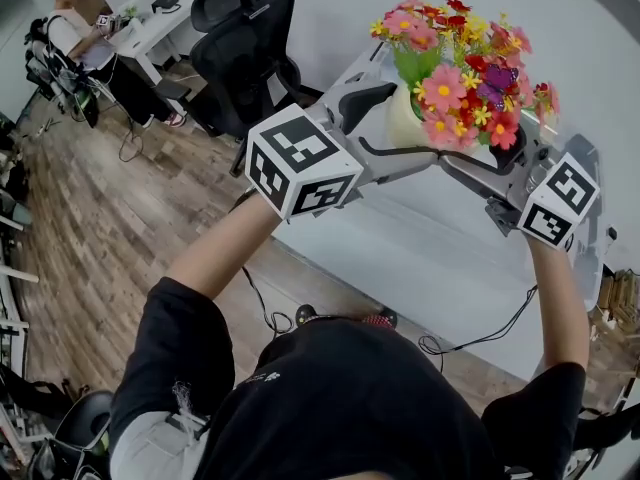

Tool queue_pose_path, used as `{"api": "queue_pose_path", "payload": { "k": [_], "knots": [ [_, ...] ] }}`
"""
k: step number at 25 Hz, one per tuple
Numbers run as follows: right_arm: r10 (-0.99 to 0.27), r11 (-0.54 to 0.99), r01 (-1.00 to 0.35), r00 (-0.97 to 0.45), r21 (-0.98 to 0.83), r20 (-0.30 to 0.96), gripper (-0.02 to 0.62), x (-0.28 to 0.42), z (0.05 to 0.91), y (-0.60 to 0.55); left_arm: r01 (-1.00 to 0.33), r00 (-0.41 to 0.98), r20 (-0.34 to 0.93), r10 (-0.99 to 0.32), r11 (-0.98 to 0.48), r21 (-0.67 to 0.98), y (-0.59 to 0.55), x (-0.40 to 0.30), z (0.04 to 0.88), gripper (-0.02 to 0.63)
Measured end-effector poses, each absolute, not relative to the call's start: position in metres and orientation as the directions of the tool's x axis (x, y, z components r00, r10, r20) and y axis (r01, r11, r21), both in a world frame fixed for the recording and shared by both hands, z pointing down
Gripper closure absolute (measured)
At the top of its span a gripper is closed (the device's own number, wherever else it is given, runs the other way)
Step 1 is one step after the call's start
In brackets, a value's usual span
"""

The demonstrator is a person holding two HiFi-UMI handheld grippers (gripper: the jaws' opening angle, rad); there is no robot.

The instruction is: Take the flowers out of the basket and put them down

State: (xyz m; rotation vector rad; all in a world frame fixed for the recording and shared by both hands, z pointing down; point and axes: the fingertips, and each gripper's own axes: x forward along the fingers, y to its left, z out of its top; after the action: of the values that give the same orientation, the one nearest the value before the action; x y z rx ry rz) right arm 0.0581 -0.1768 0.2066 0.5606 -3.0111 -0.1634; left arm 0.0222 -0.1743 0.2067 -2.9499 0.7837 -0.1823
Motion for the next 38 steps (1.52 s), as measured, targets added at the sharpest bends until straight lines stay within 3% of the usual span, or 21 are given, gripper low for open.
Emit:
{"api": "queue_pose_path", "payload": {
  "k": [11, 33, 38],
  "knots": [
    [-0.336, 0.937, -0.326, -0.939, 0.127, 0.070, 0.152, 0.001, 0.210, -0.192, -0.513, 0.846, 0.100, -0.523, -0.851, -0.112, -0.189, -0.035, 0.210, 0.169],
    [-0.233, 0.967, -0.223, -0.970, 0.123, 0.071, 0.153, -0.019, 0.197, -0.175, -0.603, 0.786, 0.091, -0.612, -0.790, -0.107, -0.167, -0.055, 0.197, 0.170],
    [-0.216, 0.969, -0.204, -0.973, 0.137, 0.083, 0.153, -0.057, 0.198, -0.168, -0.619, 0.776, 0.074, -0.626, -0.779, -0.103, -0.160, -0.092, 0.199, 0.169]
  ]
}}
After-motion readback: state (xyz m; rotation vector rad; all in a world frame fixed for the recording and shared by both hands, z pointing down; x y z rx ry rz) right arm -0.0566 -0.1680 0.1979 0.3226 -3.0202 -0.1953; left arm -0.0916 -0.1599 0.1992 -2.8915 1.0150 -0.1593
